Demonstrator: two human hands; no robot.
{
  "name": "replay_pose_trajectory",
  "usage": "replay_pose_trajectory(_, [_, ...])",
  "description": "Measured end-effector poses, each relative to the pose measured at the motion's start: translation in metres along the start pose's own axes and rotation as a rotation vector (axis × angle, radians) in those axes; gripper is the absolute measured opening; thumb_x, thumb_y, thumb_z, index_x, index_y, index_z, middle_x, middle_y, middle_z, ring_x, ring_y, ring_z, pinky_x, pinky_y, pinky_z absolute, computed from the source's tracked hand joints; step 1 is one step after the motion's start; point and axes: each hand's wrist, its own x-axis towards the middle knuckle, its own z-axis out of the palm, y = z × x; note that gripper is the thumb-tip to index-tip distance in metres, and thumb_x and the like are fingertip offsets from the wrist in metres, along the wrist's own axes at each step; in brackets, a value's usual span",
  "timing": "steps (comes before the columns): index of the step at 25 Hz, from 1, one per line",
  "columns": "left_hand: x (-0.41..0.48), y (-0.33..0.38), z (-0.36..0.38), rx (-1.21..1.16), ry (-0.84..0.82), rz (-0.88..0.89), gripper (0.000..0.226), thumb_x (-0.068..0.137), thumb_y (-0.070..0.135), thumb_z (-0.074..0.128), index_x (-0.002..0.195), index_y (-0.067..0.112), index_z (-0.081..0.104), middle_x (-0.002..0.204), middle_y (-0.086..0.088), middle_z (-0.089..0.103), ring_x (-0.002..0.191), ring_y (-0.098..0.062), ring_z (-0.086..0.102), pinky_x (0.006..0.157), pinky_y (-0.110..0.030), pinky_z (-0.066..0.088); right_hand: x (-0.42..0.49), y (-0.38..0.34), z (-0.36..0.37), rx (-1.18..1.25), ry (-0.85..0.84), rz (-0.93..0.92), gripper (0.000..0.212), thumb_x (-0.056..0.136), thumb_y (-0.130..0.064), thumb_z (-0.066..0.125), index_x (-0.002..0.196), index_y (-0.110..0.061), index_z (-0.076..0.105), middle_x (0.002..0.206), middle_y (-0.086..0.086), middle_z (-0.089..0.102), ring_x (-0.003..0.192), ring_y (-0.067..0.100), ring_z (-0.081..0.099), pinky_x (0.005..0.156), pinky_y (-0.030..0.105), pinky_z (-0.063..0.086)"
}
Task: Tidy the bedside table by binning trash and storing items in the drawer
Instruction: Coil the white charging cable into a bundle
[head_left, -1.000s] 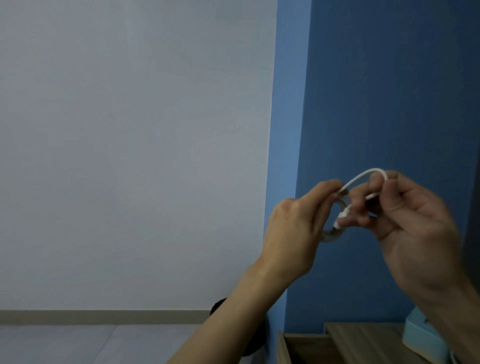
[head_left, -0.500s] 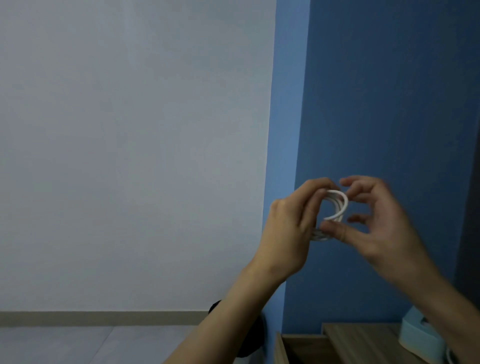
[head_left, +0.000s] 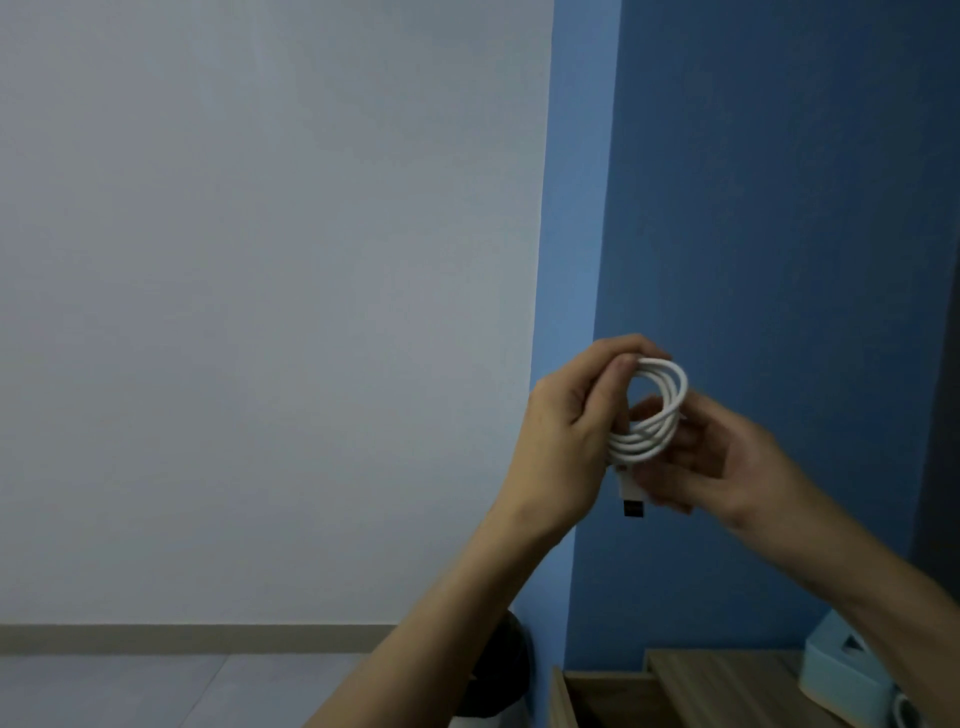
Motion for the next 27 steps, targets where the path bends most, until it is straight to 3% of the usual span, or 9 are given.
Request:
replay_pose_trajectory(2, [0.000, 0.001, -0.002, 0.005, -0.008, 0.005, 0.024, 0.099, 0.008, 0.040, 0.096, 0.014, 0.063, 0.042, 0.013, 0.042, 0.037, -0.002, 0.033, 0.041, -0.008, 0.026, 0.000, -0.005, -0.005, -0.090, -0.004, 0.035, 0.023, 0.064, -0.039, 0.069, 0.084, -0.029, 0.070, 0.078, -0.006, 0.072, 0.069, 0.003, 0.066, 0.060, 0.010, 0.047])
replay_pose_trajectory(5, [0.003, -0.001, -0.019, 0.073, 0.031, 0.010, 0.027, 0.099, 0.011, 0.042, 0.092, 0.022, 0.065, 0.043, 0.010, 0.034, 0.039, -0.004, 0.027, 0.040, -0.013, 0.024, -0.006, -0.003, -0.024, -0.330, -0.010, 0.100, 0.005, 0.072, -0.034, 0.070, 0.071, -0.031, 0.067, 0.071, -0.007, 0.069, 0.060, 0.002, 0.060, 0.058, 0.014, 0.048])
replay_pose_trajectory(7, [0.005, -0.006, -0.031, 0.142, 0.051, 0.018, 0.026, 0.098, 0.012, 0.044, 0.092, 0.024, 0.067, 0.046, 0.009, 0.034, 0.043, -0.005, 0.026, 0.042, -0.017, 0.024, -0.010, -0.004, -0.038, -0.329, 0.015, 0.140, 0.011, 0.071, -0.036, 0.073, 0.069, -0.029, 0.066, 0.070, 0.000, 0.070, 0.058, 0.003, 0.060, 0.056, 0.016, 0.048])
replay_pose_trajectory(10, [0.003, -0.013, -0.035, 0.242, 0.076, 0.058, 0.022, 0.094, 0.018, 0.047, 0.093, 0.022, 0.068, 0.049, 0.012, 0.042, 0.049, -0.008, 0.030, 0.047, -0.019, 0.026, -0.012, -0.005, -0.049, -0.107, -0.026, 0.225, 0.055, 0.038, -0.064, 0.079, 0.067, -0.019, 0.069, 0.062, 0.009, 0.065, 0.050, 0.005, 0.053, 0.047, 0.013, 0.044])
replay_pose_trajectory(15, [-0.001, -0.025, -0.027, 0.447, 0.043, 0.136, 0.022, 0.093, 0.019, 0.047, 0.099, 0.016, 0.068, 0.055, 0.011, 0.043, 0.046, -0.009, 0.032, 0.049, -0.010, 0.025, -0.013, -0.014, -0.035, 0.408, -0.011, 0.151, 0.056, 0.033, -0.036, 0.092, 0.082, -0.020, 0.068, 0.059, 0.002, 0.056, 0.055, 0.007, 0.054, 0.050, 0.012, 0.047])
replay_pose_trajectory(18, [-0.004, -0.031, -0.023, 0.412, 0.056, 0.085, 0.021, 0.093, 0.017, 0.047, 0.097, 0.016, 0.068, 0.055, 0.015, 0.046, 0.047, -0.007, 0.036, 0.050, -0.009, 0.027, -0.007, -0.024, -0.025, 0.249, 0.122, -0.014, 0.048, 0.035, -0.052, 0.085, 0.071, -0.024, 0.068, 0.061, -0.001, 0.066, 0.059, 0.005, 0.061, 0.056, 0.010, 0.049])
replay_pose_trajectory(21, [-0.006, -0.032, -0.020, 0.241, 0.103, -0.017, 0.022, 0.096, 0.014, 0.047, 0.094, 0.017, 0.069, 0.055, 0.013, 0.047, 0.050, -0.006, 0.037, 0.050, -0.015, 0.030, -0.007, -0.012, -0.018, 0.074, 0.200, 0.094, 0.059, 0.035, -0.069, 0.076, 0.068, -0.021, 0.066, 0.067, 0.005, 0.068, 0.059, 0.010, 0.060, 0.048, 0.013, 0.044])
replay_pose_trajectory(24, [-0.009, -0.024, -0.015, 0.129, 0.096, -0.036, 0.024, 0.098, 0.013, 0.045, 0.094, 0.019, 0.068, 0.053, 0.004, 0.039, 0.046, -0.007, 0.032, 0.045, -0.017, 0.027, -0.013, -0.001, -0.001, 0.105, -0.047, 0.422, 0.075, 0.036, -0.077, 0.070, 0.077, -0.014, 0.073, 0.084, 0.012, 0.073, 0.072, 0.021, 0.068, 0.053, 0.018, 0.050])
replay_pose_trajectory(27, [-0.011, -0.020, -0.009, 0.090, 0.071, -0.013, 0.024, 0.099, 0.013, 0.043, 0.097, 0.019, 0.067, 0.055, 0.001, 0.041, 0.047, -0.007, 0.035, 0.045, -0.018, 0.030, -0.012, 0.001, 0.012, 0.199, -0.158, 0.462, 0.076, 0.039, -0.071, 0.073, 0.090, -0.014, 0.073, 0.085, 0.008, 0.074, 0.074, 0.017, 0.067, 0.057, 0.020, 0.051])
